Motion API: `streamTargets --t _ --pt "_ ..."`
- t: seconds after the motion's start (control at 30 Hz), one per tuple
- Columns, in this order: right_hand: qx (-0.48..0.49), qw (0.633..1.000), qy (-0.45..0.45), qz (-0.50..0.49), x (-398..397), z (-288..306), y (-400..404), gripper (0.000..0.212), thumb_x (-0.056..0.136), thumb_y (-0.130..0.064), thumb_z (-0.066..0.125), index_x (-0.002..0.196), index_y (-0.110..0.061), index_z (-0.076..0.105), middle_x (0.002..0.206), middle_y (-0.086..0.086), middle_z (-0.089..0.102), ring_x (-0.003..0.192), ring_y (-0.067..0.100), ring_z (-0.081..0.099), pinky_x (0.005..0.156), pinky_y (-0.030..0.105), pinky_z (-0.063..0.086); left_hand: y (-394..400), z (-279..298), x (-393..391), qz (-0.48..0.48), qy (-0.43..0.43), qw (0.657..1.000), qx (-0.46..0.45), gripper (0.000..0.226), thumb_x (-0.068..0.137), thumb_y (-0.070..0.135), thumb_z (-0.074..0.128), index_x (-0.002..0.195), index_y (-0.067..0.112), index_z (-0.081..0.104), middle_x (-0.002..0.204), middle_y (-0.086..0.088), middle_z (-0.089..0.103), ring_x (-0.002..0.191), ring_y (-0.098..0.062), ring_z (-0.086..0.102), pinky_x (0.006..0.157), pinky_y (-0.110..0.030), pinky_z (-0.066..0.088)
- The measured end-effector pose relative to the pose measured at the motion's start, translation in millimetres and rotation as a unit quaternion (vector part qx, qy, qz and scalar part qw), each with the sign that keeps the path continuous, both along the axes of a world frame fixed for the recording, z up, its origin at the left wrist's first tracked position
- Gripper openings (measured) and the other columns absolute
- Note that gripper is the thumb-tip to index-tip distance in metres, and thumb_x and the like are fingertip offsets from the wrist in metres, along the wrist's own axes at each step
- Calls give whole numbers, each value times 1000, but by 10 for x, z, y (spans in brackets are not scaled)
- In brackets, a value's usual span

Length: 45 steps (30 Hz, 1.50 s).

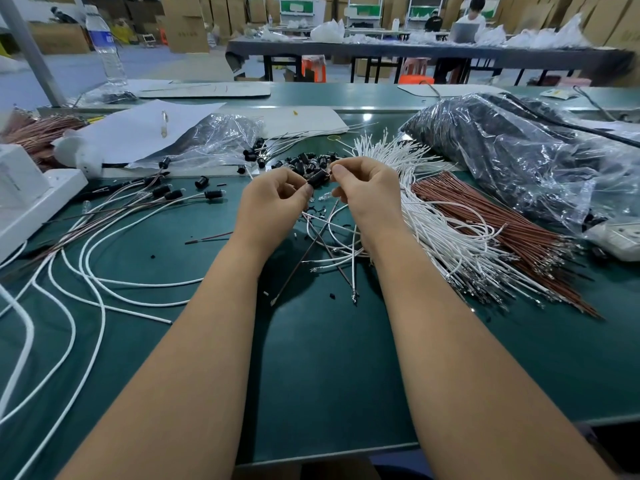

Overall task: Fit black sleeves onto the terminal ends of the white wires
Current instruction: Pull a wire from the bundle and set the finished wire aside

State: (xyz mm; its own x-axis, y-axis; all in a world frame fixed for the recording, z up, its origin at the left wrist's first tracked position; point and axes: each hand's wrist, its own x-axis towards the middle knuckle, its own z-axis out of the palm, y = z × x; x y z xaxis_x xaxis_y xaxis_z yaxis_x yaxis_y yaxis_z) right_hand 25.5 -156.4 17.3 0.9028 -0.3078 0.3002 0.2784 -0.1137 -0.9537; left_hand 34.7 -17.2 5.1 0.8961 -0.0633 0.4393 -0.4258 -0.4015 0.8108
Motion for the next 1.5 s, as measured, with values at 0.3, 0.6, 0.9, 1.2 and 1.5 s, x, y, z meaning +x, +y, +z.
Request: streamTargets --t 0.3,0.6,0.9,1.2,1.5 --pt "-43 999 -4 -7 48 -17 -2 11 93 -5 59 87 -13 65 76 0 64 53 1 58 60 19 52 -35 7 -16 -18 -24 999 9 6 88 13 67 85 9 69 75 -16 67 67 -20 57 63 -35 49" --pt "-19 1000 8 2 15 -15 34 16 93 -8 61 82 -19 65 78 4 67 52 2 58 57 16 49 -47 30 -24 -28 -8 999 -43 12 90 9 63 79 4 66 77 -24 66 68 -27 57 70 -46 52" --pt "-44 999 0 8 -37 11 98 15 86 -2 65 80 -15 69 77 2 68 63 11 63 63 21 54 -59 30 -21 9 -27 999 -39 14 90 14 63 81 5 67 76 -19 67 70 -32 61 69 -41 53" --pt "-89 996 -24 -10 -2 -4 96 11 85 -3 68 95 -5 74 84 5 70 77 21 68 78 39 58 -52 70 -11 -8 7 999 -46 7 87 13 67 81 10 70 74 -8 67 69 -15 60 71 -34 53" --pt "-89 996 -27 13 27 -36 134 16 85 -10 71 80 -20 60 83 11 70 72 24 66 74 42 58 -7 77 -1 -44 45 995 -84 3 85 7 70 83 4 71 70 -11 63 67 -17 52 68 -31 43"
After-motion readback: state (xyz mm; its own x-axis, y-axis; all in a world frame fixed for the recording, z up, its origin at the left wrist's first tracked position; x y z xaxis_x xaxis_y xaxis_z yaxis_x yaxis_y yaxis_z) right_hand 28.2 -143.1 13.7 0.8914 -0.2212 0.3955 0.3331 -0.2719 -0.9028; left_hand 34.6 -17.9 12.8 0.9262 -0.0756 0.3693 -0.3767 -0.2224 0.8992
